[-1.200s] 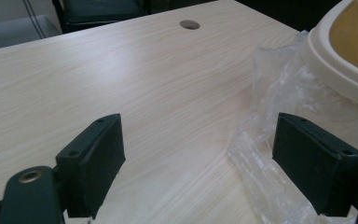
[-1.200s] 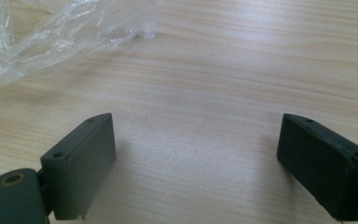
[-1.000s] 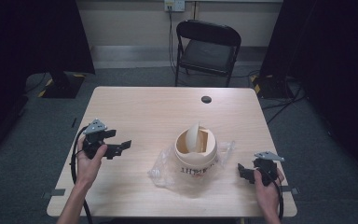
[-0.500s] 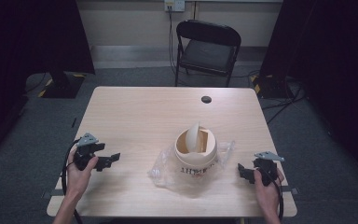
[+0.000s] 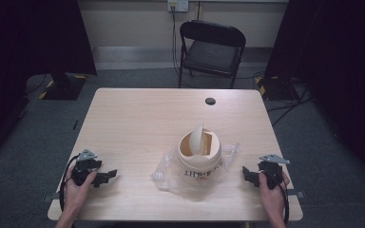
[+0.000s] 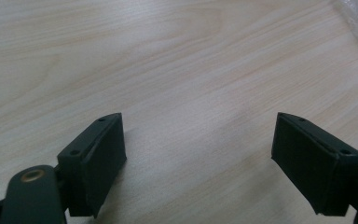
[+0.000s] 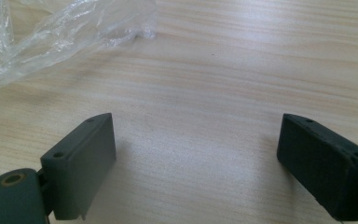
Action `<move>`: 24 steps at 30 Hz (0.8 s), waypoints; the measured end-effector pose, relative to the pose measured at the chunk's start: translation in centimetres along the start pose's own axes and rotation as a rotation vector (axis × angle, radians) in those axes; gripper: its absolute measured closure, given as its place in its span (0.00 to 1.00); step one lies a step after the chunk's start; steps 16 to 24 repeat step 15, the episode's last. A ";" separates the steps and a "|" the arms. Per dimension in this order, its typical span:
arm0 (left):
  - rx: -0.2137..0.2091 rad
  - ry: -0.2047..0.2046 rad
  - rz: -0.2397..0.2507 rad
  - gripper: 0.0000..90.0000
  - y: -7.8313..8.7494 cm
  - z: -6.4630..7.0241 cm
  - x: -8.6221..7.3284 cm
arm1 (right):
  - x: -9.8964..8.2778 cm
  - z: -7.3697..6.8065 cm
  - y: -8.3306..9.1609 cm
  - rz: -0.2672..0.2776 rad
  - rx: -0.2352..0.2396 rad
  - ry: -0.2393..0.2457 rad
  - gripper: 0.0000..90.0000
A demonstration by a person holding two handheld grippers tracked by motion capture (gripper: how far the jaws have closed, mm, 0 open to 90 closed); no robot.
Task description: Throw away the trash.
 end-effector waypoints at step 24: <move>0.152 -0.060 0.027 0.11 -1.2 1.3 -0.4 | 0.0 -0.1 0.1 -0.001 0.002 0.002 0.12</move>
Point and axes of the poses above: each handheld gripper's, and its own axes: y roughly backward along the jaws, x roughly out of its top, z roughly to its right, the point moved 2 cm from there along -y, roughly forward along the jaws, and after that the axes turned 5 degrees about z, right-handed, at the moved point
